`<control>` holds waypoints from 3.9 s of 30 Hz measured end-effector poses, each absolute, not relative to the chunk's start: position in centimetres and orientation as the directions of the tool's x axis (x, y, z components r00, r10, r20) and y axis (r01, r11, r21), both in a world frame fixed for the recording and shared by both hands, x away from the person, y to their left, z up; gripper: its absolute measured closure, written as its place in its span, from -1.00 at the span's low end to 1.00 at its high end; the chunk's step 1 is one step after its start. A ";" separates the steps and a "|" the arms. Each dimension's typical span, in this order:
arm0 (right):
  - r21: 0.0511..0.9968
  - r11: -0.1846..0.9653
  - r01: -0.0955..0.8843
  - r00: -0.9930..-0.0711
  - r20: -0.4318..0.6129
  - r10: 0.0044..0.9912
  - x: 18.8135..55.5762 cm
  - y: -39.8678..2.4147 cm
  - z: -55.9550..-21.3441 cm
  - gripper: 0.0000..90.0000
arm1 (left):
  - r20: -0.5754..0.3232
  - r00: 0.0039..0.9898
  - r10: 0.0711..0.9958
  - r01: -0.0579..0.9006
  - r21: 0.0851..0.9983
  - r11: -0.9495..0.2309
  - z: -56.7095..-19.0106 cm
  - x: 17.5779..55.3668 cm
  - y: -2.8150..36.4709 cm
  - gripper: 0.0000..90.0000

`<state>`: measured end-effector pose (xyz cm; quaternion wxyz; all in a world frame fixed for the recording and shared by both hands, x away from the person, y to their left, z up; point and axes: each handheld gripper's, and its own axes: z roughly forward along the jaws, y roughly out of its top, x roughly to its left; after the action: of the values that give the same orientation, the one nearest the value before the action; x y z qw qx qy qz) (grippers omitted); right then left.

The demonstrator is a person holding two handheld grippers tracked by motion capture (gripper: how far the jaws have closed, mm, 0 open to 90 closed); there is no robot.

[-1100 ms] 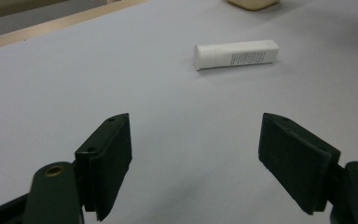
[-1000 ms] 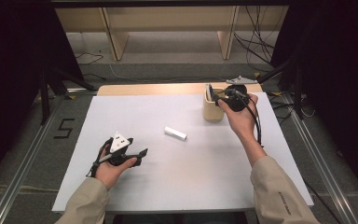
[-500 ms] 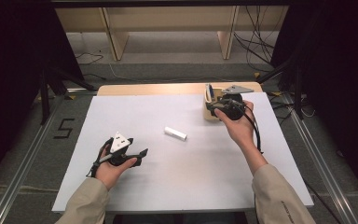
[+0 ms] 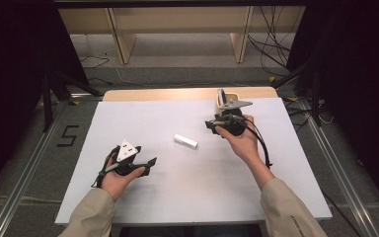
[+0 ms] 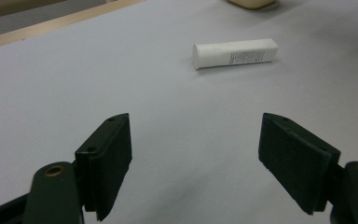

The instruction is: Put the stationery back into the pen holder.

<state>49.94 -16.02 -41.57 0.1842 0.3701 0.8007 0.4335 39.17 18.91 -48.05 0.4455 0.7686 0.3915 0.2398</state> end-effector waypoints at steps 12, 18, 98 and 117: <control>0.799 0.404 0.445 -0.711 0.042 0.702 50.0 -13.1 -43.7 0.10 | 0.021 0.581 0.814 0.388 0.871 -0.300 -48.1 39.2 18.9 -0.43; 0.784 0.430 0.448 -0.731 0.044 0.681 50.0 -11.9 -44.5 0.12 | 0.021 0.582 0.813 0.388 0.871 -0.300 -48.1 39.2 18.9 -0.43; 0.649 0.632 0.424 -0.836 0.012 0.548 51.8 -8.5 -47.9 0.30 | 0.022 0.583 0.812 0.386 0.872 -0.301 -48.1 39.2 18.9 -0.43; 0.635 0.658 0.406 -0.854 0.007 0.520 52.0 -8.1 -48.2 0.38 | 0.021 0.582 0.813 0.386 0.873 -0.299 -48.1 39.2 18.9 -0.43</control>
<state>51.96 -8.12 -48.15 0.0879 0.2554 0.9062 0.3255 39.18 18.90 -48.08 0.4459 0.7696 0.3894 0.2394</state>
